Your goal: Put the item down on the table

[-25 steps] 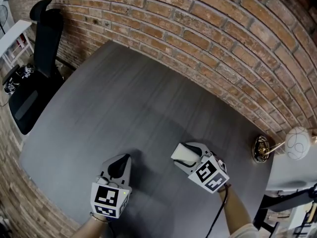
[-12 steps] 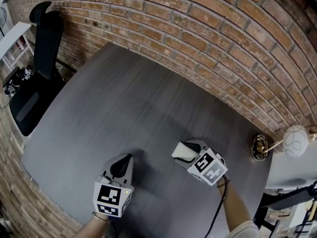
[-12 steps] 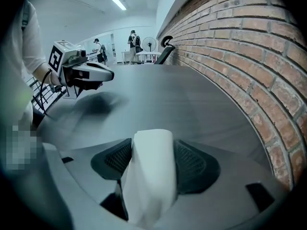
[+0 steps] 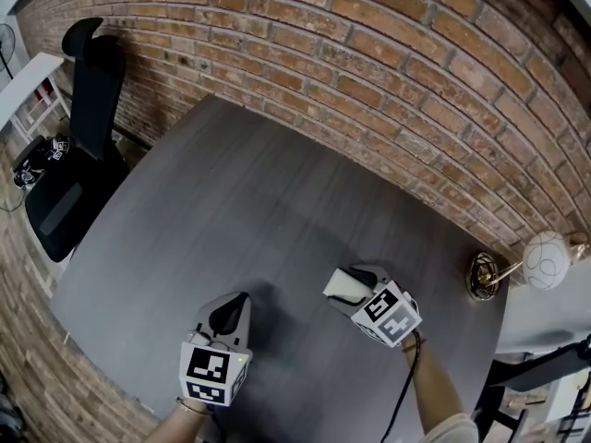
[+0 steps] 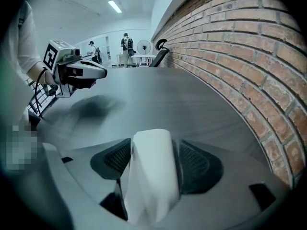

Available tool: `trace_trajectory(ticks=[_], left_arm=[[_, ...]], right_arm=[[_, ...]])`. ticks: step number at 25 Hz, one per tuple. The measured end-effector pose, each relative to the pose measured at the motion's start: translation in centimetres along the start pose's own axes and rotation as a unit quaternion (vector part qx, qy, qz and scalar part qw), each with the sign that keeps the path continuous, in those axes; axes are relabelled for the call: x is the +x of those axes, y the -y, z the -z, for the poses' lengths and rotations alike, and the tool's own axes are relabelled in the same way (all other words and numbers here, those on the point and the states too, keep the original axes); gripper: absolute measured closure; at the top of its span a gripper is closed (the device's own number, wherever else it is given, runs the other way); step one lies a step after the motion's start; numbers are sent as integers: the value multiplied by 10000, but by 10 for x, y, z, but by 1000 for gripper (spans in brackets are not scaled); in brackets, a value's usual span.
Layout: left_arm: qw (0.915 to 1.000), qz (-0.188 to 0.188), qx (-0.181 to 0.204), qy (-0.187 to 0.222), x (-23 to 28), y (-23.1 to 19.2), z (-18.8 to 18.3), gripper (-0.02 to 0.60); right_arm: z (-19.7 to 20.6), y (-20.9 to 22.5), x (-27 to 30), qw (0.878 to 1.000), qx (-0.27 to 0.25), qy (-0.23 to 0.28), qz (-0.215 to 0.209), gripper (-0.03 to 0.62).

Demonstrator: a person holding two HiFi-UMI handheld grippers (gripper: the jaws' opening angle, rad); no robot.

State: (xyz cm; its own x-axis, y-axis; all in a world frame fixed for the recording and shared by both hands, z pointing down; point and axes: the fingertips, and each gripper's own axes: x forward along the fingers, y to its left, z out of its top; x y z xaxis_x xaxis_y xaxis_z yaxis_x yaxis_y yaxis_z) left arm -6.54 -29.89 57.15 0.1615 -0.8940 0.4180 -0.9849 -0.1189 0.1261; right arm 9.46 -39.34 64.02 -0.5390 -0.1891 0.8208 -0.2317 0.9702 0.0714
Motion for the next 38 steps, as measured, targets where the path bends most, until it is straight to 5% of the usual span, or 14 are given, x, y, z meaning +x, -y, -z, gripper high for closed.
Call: trace_trajectory(ticks=[10, 19, 23, 38], left_arm=[[9997, 138, 184, 84, -11, 11, -16, 566], [9983, 397, 321, 268, -31, 32, -39, 566], [9973, 489, 343, 434, -39, 44, -55, 566], [9892, 925, 553, 997, -71, 83, -122, 566]], right_arm=[[-7, -2, -26, 9961, 520, 463, 536, 287], [1, -17, -97, 9693, 1407, 886, 1812, 290], [-6, -24, -144, 9469, 1861, 1276, 2289, 301], [20, -63, -264, 8287, 3718, 2349, 3461, 444]])
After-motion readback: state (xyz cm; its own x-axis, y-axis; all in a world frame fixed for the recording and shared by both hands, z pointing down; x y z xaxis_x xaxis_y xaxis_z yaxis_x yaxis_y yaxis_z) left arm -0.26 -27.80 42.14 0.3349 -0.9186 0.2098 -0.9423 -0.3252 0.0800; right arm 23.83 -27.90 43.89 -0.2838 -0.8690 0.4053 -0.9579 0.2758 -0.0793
